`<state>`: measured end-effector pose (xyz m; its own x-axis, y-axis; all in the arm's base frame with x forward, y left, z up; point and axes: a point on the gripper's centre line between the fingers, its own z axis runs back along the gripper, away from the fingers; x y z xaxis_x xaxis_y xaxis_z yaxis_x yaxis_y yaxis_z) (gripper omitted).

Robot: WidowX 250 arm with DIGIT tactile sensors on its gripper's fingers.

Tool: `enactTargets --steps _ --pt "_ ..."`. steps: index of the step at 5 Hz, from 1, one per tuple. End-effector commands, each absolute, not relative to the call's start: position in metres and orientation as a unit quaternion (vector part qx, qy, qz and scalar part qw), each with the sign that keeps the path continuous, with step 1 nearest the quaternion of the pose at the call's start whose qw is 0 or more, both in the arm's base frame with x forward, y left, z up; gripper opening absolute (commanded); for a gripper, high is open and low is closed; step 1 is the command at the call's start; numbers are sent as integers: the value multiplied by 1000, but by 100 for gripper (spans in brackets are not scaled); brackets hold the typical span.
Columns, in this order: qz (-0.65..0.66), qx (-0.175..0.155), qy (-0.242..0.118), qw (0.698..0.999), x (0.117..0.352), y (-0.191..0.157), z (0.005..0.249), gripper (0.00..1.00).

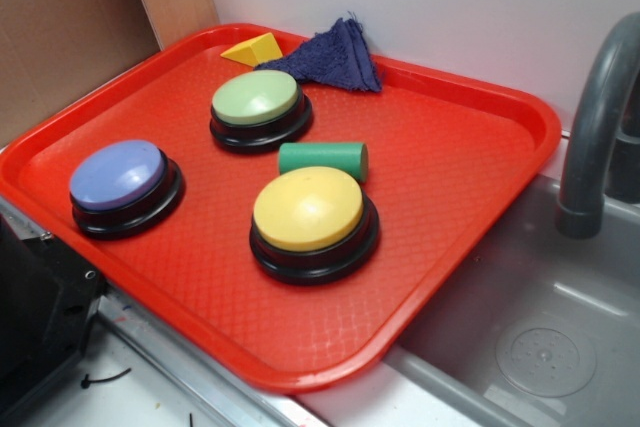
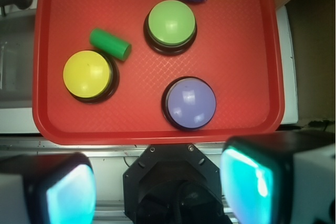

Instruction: Push the green button.

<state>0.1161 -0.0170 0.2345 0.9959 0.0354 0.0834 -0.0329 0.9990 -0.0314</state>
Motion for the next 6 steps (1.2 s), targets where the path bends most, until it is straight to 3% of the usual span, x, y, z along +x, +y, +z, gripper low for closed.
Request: enactTargets --steps 1,2,3,4,6 --pt "17 -15 -42 999 116 -17 234 100" --pt "2 29 -55 998 166 -22 195 100" --pt "-31 18 -83 996 217 -25 170 100" --pt "-31 26 -74 996 248 -18 136 100" --pt "6 31 -65 997 261 9 91 100"
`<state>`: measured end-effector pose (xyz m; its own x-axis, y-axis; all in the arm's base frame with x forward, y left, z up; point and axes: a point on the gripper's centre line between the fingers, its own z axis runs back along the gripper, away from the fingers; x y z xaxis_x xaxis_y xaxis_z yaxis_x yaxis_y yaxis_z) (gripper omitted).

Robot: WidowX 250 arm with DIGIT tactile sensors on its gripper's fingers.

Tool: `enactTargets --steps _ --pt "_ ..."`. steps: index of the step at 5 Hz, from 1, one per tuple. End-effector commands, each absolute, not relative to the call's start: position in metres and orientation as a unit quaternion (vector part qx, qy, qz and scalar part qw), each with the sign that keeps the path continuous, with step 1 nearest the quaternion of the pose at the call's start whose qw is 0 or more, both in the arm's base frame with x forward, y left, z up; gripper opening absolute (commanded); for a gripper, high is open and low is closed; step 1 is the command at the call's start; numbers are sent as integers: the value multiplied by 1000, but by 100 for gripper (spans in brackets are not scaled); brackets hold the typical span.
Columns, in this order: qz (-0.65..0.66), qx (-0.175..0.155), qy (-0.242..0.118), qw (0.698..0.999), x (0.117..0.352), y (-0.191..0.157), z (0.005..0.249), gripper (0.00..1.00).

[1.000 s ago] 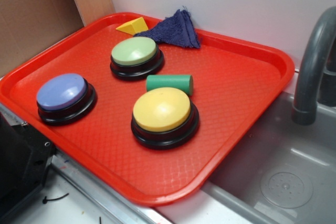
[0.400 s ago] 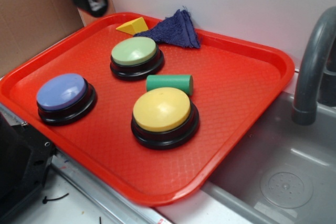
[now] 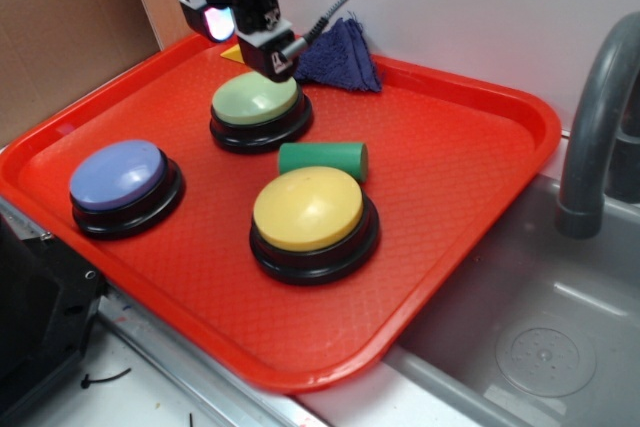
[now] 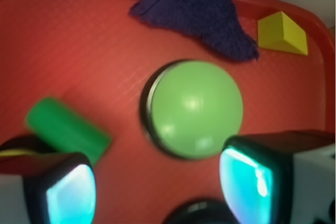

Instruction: Push the green button.

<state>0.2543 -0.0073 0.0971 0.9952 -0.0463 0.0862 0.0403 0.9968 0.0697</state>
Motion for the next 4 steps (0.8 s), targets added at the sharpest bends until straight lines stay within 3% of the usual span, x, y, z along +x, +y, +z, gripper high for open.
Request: enactTargets --steps 1,4 --pt "22 11 -77 997 262 23 78 100" --pt "-7 15 -32 999 266 11 42 100"
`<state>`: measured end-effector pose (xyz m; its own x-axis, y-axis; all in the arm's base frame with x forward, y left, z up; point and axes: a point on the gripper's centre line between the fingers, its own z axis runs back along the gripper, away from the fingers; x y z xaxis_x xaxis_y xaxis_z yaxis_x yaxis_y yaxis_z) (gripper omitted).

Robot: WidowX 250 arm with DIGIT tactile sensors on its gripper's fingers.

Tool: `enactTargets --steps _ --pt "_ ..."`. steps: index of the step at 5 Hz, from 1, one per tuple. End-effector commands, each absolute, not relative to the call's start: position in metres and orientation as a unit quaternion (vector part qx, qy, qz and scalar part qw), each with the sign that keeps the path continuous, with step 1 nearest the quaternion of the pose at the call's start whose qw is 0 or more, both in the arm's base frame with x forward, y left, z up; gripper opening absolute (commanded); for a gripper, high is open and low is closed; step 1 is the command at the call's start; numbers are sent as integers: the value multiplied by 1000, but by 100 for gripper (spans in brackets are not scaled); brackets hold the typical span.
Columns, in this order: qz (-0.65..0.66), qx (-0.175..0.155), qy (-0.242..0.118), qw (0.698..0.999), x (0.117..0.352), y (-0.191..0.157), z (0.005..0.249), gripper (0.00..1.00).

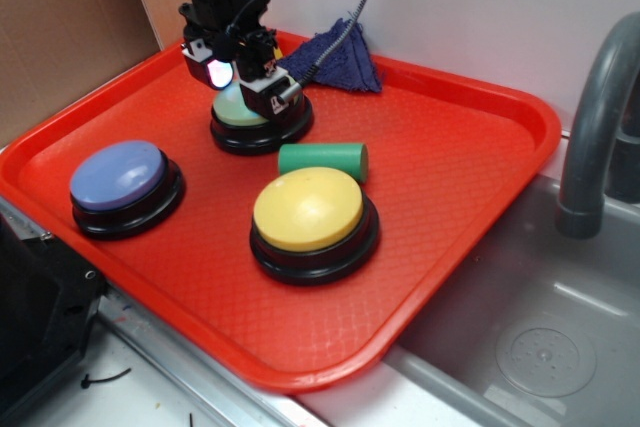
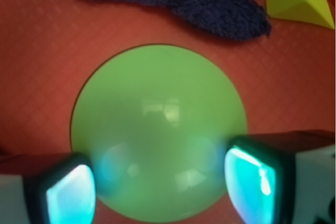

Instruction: Push the green button.

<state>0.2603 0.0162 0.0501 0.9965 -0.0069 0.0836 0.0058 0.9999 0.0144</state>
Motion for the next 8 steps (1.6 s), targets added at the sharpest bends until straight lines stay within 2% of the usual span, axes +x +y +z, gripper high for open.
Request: enactTargets --steps 1,2,3,4,5,6,7,8 --pt "-5 20 -33 999 261 12 53 100" --pt "7 39 -5 999 258 12 72 100" --pt "18 24 6 1000 252 15 88 100" --pt "27 8 7 1000 247 19 102 100" --pt "36 7 8 999 245 22 109 100" --pt "48 12 23 998 246 23 118 100" --pt "61 7 18 998 244 28 124 100" --pt "77 21 20 997 241 31 130 100"
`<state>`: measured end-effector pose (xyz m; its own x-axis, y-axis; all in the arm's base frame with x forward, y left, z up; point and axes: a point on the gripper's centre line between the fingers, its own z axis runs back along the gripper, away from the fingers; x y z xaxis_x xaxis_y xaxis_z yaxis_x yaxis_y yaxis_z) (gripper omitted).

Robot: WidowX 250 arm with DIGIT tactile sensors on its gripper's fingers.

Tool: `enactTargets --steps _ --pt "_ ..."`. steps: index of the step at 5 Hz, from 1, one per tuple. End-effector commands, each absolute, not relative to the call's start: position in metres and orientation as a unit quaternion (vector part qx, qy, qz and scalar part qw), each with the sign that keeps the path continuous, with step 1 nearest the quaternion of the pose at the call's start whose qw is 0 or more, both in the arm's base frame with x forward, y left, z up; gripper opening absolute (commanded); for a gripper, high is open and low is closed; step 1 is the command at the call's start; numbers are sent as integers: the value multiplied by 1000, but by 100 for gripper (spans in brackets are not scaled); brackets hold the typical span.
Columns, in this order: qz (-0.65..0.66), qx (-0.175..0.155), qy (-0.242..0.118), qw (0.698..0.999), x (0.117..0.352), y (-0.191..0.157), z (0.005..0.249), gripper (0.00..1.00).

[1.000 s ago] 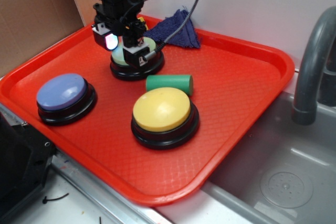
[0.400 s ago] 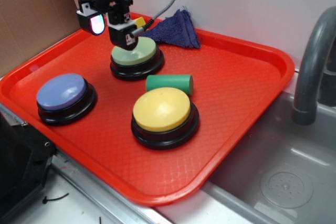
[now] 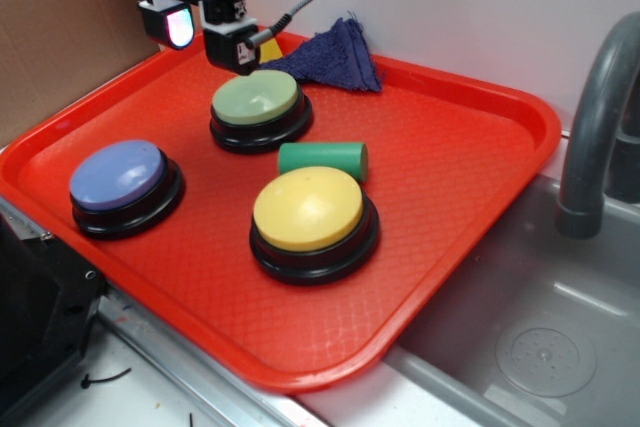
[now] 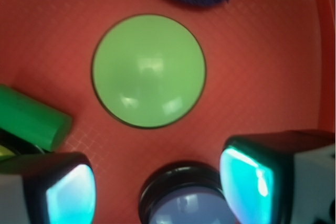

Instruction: Push the green button.

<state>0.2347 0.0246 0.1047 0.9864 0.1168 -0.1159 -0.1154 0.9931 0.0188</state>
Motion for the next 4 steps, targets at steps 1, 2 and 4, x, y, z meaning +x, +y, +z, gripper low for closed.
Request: enactTargets --steps 1,2,4 --pt "86 21 19 996 237 35 135 100" --pt "88 15 14 996 235 38 139 100" --pt "94 15 7 995 235 40 145 100"
